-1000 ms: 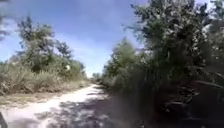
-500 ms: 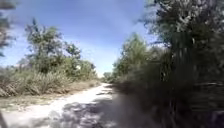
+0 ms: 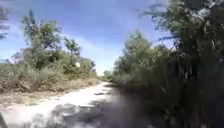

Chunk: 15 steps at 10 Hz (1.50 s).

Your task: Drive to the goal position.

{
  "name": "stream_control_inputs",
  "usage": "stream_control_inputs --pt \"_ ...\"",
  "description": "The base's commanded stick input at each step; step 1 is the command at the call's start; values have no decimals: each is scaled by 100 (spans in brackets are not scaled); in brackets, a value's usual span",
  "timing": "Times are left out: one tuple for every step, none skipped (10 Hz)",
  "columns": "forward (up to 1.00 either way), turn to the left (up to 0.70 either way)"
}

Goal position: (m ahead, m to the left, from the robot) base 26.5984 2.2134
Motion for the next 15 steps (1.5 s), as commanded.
stream_control_inputs --pt "70 0" --pt "70 0" --pt "70 0" --pt "70 0" --pt "70 0" --pt "70 0" --pt "70 0" --pt "70 0" --pt "70 0" --pt "70 0" --pt "70 0" --pt "70 0" --pt "70 0" --pt "70 0" --pt "70 0"
